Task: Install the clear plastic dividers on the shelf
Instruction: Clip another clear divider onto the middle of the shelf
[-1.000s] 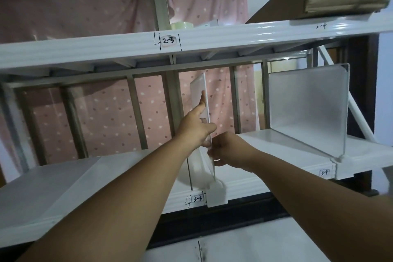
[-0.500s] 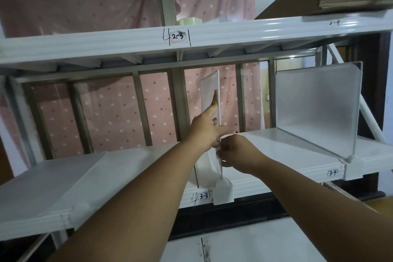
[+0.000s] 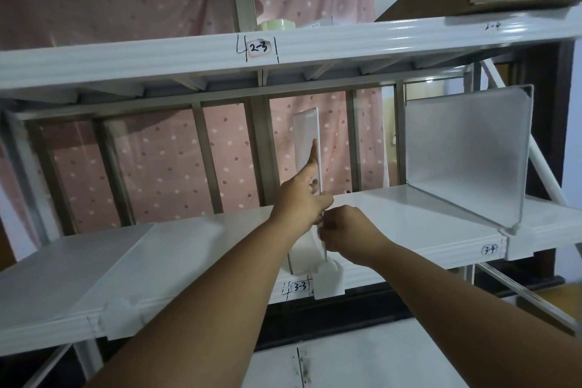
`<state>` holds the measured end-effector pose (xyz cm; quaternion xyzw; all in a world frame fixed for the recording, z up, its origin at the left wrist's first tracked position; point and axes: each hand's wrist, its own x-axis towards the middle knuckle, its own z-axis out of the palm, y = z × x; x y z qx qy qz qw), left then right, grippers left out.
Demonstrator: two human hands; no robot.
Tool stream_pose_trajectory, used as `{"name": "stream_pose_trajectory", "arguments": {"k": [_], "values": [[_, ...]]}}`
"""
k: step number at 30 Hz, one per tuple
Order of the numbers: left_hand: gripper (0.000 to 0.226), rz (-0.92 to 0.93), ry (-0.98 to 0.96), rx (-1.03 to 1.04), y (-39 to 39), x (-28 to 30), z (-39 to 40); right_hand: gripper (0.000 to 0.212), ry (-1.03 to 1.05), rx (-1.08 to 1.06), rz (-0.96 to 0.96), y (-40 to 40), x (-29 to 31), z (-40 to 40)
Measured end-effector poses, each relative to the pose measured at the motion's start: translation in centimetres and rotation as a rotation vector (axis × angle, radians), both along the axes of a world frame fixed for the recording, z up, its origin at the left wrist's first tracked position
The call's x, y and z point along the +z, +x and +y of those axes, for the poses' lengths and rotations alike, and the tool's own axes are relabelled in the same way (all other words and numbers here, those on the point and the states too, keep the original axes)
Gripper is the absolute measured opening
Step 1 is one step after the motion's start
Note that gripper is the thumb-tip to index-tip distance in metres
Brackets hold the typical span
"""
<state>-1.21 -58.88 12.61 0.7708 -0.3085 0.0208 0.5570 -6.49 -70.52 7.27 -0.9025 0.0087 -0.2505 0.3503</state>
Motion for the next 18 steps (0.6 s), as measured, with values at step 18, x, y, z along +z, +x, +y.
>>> {"name": "stream_pose_trajectory", "arguments": {"k": [18], "values": [[0.1, -0.064, 0.008, 0.063, -1.9, -2.4, 4.8, 0.048, 0.085, -0.196, 0.09, -3.2, 0.0, 0.9]]}}
